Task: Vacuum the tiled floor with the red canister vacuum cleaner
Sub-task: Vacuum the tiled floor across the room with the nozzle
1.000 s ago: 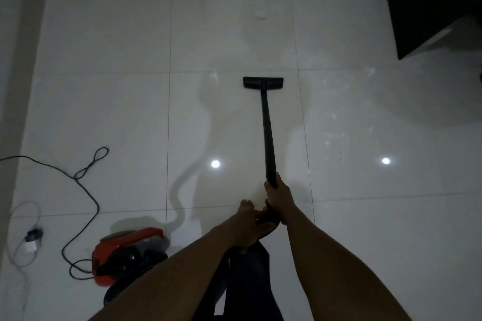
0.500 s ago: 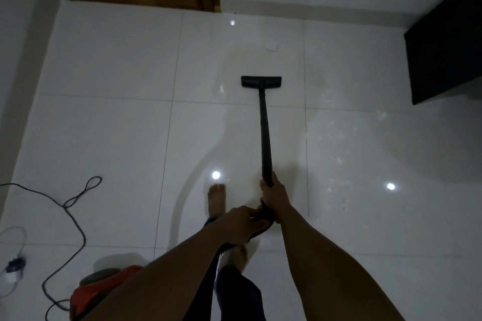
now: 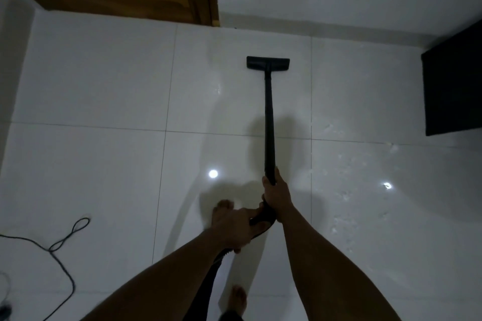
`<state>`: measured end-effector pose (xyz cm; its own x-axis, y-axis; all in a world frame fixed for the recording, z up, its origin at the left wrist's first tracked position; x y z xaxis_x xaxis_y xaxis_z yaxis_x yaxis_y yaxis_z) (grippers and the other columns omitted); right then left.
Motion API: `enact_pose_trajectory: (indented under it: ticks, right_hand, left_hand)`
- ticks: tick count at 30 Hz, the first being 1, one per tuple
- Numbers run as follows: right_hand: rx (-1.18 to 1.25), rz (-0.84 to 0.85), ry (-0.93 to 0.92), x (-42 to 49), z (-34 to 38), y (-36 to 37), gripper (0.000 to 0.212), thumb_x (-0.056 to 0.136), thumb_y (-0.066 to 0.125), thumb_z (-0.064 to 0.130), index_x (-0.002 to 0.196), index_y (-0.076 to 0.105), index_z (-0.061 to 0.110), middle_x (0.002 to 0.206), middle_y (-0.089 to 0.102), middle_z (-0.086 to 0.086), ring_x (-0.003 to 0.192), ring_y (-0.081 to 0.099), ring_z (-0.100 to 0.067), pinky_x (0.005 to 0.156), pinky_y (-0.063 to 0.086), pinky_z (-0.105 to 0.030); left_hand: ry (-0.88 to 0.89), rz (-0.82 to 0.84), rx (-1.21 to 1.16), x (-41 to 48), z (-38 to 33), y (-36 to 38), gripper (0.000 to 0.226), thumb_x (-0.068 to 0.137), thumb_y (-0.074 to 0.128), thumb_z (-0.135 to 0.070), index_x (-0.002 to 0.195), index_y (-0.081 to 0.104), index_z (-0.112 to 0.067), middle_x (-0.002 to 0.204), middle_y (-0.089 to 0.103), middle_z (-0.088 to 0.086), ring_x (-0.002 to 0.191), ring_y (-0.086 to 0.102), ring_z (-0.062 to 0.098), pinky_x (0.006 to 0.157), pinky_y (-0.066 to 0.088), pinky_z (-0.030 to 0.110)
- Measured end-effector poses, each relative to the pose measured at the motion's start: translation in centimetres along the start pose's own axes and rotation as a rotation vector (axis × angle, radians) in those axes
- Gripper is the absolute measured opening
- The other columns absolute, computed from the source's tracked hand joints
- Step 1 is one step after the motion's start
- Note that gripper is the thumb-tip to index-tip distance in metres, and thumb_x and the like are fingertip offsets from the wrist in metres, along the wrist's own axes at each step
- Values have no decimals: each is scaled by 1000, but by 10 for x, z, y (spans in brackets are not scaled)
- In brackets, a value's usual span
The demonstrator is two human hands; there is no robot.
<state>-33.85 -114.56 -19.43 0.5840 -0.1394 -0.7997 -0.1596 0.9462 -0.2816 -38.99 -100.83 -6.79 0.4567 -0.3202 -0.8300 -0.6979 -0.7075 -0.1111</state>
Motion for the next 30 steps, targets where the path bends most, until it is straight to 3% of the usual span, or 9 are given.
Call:
enact_pose_trajectory:
  ticks: [2, 4, 8, 14, 17, 19, 21, 25, 30]
  right_hand:
    - [-29, 2, -23, 16, 20, -1, 68, 104, 56, 34, 163, 23, 35, 78, 60, -5, 70, 61, -28, 77, 60, -55]
    - [-67, 13, -31, 29, 37, 1, 69, 103, 56, 35, 163, 23, 35, 80, 61, -7, 71, 62, -29, 78, 60, -57]
    - [-108, 28, -41, 46, 62, 12, 73, 98, 57, 42, 163, 23, 36, 88, 63, -9, 76, 63, -30, 82, 61, -59]
    - [-43, 66, -40, 64, 109, 44, 70, 99, 56, 37, 162, 25, 36, 81, 61, -8, 68, 60, -27, 74, 59, -46]
    - [-10, 91, -50, 71, 136, 60, 67, 102, 54, 30, 162, 25, 34, 81, 60, -8, 65, 59, -24, 67, 57, -41]
    - [-25, 79, -64, 79, 151, 69, 67, 100, 54, 35, 162, 27, 35, 91, 62, -11, 73, 62, -28, 76, 61, -48]
    - [-51, 63, -68, 84, 161, 73, 74, 93, 54, 43, 162, 28, 35, 99, 64, -11, 83, 63, -32, 89, 59, -59]
    - [-96, 27, -100, 70, 162, 73, 68, 100, 53, 39, 162, 26, 36, 110, 70, -16, 93, 69, -41, 88, 60, -57]
    - [-76, 91, -59, 32, 118, 76, 68, 98, 53, 41, 160, 27, 41, 89, 65, -10, 71, 64, -26, 75, 61, -48]
  left_hand:
    - [51, 9, 20, 19, 0, -13, 71, 72, 30, -96, 124, 51, -51, 76, 73, 5, 64, 73, 21, 83, 58, 47]
    - [48, 29, 28, 30, -2, -26, 73, 76, 29, -93, 131, 49, -50, 73, 72, 5, 64, 72, 21, 81, 59, 46]
    - [60, 10, -29, 26, -20, -56, 54, 95, 46, -64, 144, 46, -41, 87, 74, 10, 75, 74, 28, 73, 62, 44]
    - [69, -111, -123, 40, -11, -99, 54, 96, 51, -59, 147, 42, -43, 115, 73, 5, 101, 72, 22, 92, 58, 40]
    - [88, -178, -159, 38, -13, -125, 50, 101, 55, -43, 148, 40, -41, 108, 71, -3, 91, 71, 16, 62, 52, 10]
    - [93, -225, -162, 38, -16, -138, 53, 101, 55, -41, 151, 36, -39, 101, 65, -6, 69, 66, 3, 48, 42, 5]
    - [106, -255, -177, 39, -18, -145, 57, 102, 55, -38, 154, 32, -34, 98, 60, -6, 57, 54, -10, 47, 39, 3]
    - [138, -250, -168, 30, -17, -144, 55, 102, 55, -35, 154, 35, -31, 80, 60, -11, 46, 53, -13, 45, 38, 4]
    - [112, -183, -111, 5, 4, -116, 47, 101, 55, -42, 146, 48, -32, 94, 69, -6, 59, 59, -9, 55, 44, 7]
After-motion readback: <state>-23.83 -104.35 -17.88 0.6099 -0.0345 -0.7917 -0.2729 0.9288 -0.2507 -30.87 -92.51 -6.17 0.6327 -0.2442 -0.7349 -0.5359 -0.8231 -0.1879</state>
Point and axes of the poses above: each hand's wrist, its own x-axis towards the middle knuckle, its own y-axis out of the palm, z = x × y, the point moved 5 cm from there along x, towards the middle knuckle
